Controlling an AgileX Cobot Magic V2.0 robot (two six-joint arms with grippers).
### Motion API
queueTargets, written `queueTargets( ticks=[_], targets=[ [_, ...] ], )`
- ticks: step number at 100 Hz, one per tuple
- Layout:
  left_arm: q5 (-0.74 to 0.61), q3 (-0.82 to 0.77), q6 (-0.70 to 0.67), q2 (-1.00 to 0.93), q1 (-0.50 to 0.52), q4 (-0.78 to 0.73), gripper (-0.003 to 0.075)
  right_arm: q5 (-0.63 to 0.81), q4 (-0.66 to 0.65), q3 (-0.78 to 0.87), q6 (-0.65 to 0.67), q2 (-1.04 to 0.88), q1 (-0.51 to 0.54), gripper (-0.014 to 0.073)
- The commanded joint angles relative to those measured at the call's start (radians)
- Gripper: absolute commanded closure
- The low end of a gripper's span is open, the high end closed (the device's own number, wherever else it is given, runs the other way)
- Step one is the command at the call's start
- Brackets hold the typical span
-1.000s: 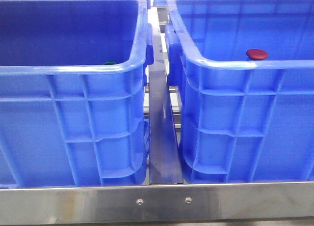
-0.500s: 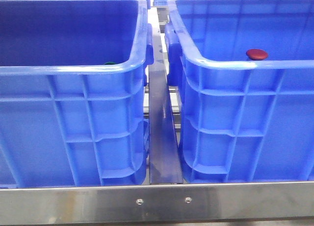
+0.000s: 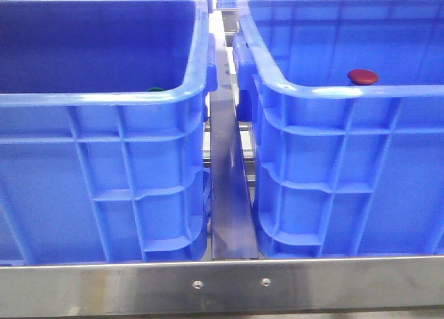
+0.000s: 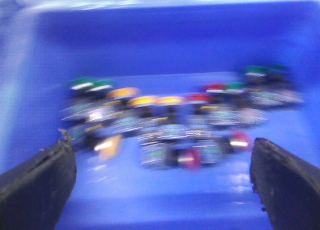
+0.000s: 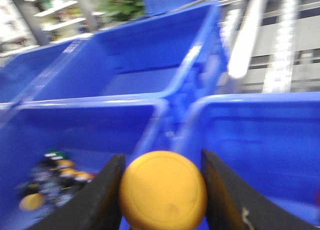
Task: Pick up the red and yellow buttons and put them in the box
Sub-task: 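Carry the yellow button with the right gripper down into the bin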
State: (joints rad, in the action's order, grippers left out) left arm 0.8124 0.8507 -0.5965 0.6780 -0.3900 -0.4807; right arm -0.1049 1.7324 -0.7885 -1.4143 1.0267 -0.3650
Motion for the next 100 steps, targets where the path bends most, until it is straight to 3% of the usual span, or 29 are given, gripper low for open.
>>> queueTargets(
  ticks=[1,21,34,43,59,68,100],
  targets=[
    [-0.023,-0.013,-0.015,-0.058,0.09,-0.033,0.0071,0.078,-0.014,-0.033,-0.029,-0.023,0.005,0.0378],
    [-0.021,-0.084,-0.014,-0.16,0.179,-0.043,0.0078,0.328,-0.015,-0.033,-0.138,-0.019,0.005,0.0378],
    [-0.021,-0.097,0.008,-0.19,0.179,-0.043,0.0155,0.457,-0.024,-0.033,-0.183,-0.007,0.005,0.0378],
    [-0.017,-0.097,0.008,-0.19,0.179,-0.047,0.0274,0.519,-0.072,-0.033,-0.182,0.013,0.005,0.0378],
    [-0.017,-0.097,0.008,-0.19,0.179,-0.047,0.0584,0.581,-0.153,-0.033,-0.173,0.081,0.005,0.0378],
    [-0.017,-0.097,0.008,-0.19,0.179,-0.047,0.0743,0.628,-0.225,-0.033,-0.117,0.136,0.011,0.0378],
    [-0.019,-0.097,0.008,-0.19,0.179,-0.047,0.0739,0.453,-0.614,-0.036,0.389,0.279,0.223,0.0378]
  ],
)
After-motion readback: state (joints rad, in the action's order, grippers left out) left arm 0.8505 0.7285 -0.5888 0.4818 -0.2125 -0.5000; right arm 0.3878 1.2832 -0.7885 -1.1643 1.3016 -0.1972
